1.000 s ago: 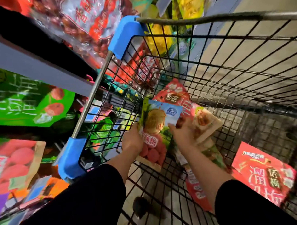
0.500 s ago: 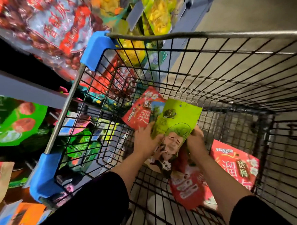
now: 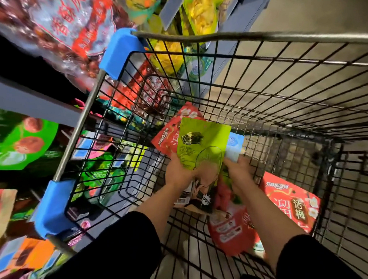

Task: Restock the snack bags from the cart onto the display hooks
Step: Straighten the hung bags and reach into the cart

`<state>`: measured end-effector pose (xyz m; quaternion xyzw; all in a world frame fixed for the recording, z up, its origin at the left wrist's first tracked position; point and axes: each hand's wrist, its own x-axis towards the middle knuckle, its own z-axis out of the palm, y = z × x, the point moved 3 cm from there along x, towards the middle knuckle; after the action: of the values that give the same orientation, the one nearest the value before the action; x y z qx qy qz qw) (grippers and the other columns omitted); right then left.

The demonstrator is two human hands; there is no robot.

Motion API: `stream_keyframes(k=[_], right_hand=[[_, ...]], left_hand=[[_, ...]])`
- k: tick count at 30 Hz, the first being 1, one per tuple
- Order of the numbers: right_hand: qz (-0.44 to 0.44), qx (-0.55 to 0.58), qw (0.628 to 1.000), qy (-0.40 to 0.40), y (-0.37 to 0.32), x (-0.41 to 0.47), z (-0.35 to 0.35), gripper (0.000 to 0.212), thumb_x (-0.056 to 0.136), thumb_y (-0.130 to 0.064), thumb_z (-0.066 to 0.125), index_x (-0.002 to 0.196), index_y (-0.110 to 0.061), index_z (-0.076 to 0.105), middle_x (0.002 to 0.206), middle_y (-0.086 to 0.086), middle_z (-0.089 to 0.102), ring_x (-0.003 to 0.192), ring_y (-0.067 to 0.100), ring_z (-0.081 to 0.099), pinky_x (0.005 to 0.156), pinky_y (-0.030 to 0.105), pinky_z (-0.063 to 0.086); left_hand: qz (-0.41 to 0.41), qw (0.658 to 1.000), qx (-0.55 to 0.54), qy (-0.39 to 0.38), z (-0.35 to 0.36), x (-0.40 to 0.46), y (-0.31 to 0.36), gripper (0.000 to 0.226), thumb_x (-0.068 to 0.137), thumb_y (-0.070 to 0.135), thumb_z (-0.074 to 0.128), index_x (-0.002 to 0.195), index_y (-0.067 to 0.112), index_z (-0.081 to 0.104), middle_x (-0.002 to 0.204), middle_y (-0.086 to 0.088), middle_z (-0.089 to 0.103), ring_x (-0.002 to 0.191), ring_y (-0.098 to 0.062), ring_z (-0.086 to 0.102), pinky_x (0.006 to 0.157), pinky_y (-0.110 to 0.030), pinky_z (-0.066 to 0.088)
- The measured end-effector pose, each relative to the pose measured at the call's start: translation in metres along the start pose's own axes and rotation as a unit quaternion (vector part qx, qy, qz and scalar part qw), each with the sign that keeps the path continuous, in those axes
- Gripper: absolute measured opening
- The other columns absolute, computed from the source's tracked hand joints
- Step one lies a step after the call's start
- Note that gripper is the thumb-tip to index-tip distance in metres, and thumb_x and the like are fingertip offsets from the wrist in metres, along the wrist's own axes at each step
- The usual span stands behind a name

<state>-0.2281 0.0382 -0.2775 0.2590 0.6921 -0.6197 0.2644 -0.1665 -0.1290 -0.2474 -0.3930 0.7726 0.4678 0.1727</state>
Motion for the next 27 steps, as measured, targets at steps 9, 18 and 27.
stream_keyframes(k=[9,18,27], right_hand=[[-0.115,0.006,0.993,0.033,-0.045,-0.044,0.015,0.024,0.088,0.003,0.061,0.074,-0.017,0.061,0.075,0.005,0.062,0.057,-0.001,0.052,0.058,0.024,0.041],[-0.224,0.038,0.973,0.024,-0.112,-0.148,0.042,0.01,0.078,-0.019,0.065,0.086,-0.013,0.069,0.08,0.007,0.068,0.073,0.019,0.064,0.069,0.037,0.052],[-0.287,0.192,0.936,-0.062,-0.159,-0.301,0.074,0.03,0.088,0.012,0.045,0.07,-0.008,0.057,0.054,-0.001,0.054,0.048,0.012,0.048,0.053,0.025,0.043]], left_hand=[[0.082,0.989,-0.094,0.076,-0.059,-0.026,0.025,0.076,0.051,0.045,0.078,0.119,0.021,0.056,0.102,-0.002,0.067,0.095,-0.025,0.065,0.083,-0.048,0.054],[0.294,0.95,-0.08,0.067,-0.107,-0.135,0.079,0.014,0.089,0.033,0.064,0.1,0.026,0.067,0.084,-0.013,0.067,0.08,-0.02,0.062,0.079,-0.033,0.05],[0.421,0.897,-0.04,0.129,-0.185,-0.244,0.08,0.059,0.096,0.018,0.056,0.148,0.015,0.028,0.155,0.0,0.014,0.147,-0.025,0.014,0.118,-0.048,0.02]])
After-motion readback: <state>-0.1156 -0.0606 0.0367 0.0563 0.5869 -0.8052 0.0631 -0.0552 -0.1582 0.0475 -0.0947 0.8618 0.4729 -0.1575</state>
